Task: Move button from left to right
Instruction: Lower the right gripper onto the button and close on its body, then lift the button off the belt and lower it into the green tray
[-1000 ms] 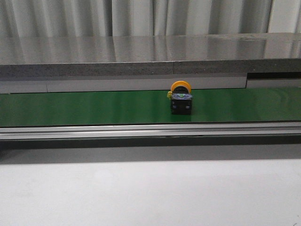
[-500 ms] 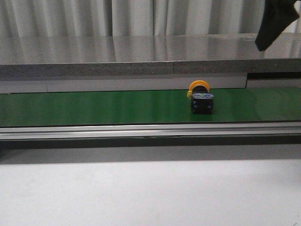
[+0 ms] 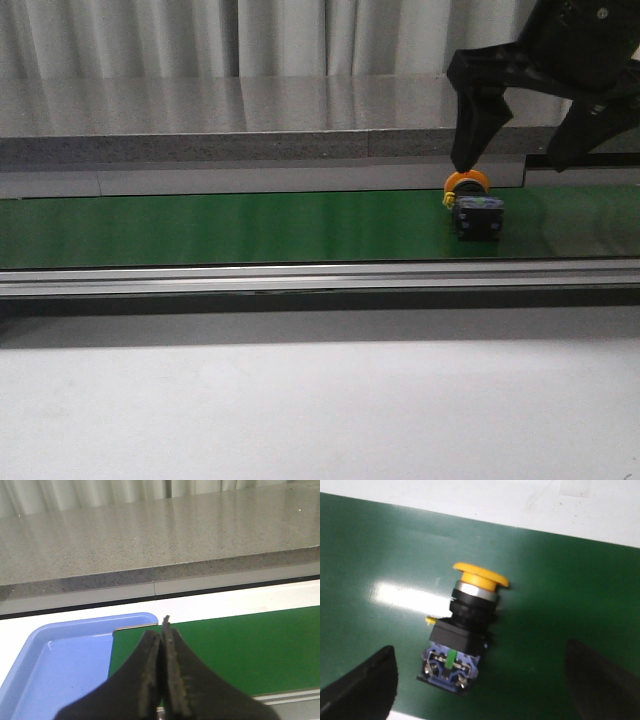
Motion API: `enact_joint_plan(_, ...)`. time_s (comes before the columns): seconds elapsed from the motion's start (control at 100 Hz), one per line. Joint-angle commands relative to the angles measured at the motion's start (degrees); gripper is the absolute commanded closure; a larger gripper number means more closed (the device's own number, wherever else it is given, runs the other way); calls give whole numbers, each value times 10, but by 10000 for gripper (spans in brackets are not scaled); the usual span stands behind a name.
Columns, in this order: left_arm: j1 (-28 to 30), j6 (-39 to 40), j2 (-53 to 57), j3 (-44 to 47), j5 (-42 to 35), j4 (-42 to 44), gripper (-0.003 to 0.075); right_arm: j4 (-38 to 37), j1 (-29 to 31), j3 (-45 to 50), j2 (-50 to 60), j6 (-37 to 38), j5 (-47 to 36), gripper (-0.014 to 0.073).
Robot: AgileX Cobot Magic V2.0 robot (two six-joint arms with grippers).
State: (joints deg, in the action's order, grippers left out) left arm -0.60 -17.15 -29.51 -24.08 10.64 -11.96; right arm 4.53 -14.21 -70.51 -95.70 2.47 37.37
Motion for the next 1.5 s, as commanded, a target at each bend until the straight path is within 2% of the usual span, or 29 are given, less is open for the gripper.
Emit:
enact_joint_plan(0.0,-4,0,-1,-16,-47,-8,740,2,1,-26,4,-10,-30,-70)
enact_joint_plan(0.17,-4,0,-1,-16,-47,-8,740,-4,1,-26,-31,-10,-34,-68)
enact_joint_plan(0.25,-4,0,-1,-16,-47,-8,740,-7,1,-26,-42,-10,-25,-27)
enact_joint_plan(0.34,-4,0,-1,-16,-47,-8,740,-7,1,-26,-45,-10,-14,106)
enact_joint_plan(0.46,-4,0,-1,-16,-47,-8,740,-7,1,-26,-43,-10,-3,354)
enact_joint_plan(0.53,-4,0,-1,-16,-47,-8,740,-7,1,-29,-42,-10,10,423)
enact_joint_plan(0.67,-4,0,-1,-16,-47,-8,740,-21,1,-50,-35,-10,48,430)
enact_joint_plan(0.95,-4,0,-1,-16,-47,-8,740,-114,32,-100,17,-11,110,430)
enact_joint_plan(1.12,-4,0,-1,-16,-47,-8,740,-115,107,-106,47,-51,127,430)
enact_joint_plan(1.49,-4,0,-1,-16,-47,-8,740,-62,293,-106,50,-158,119,430)
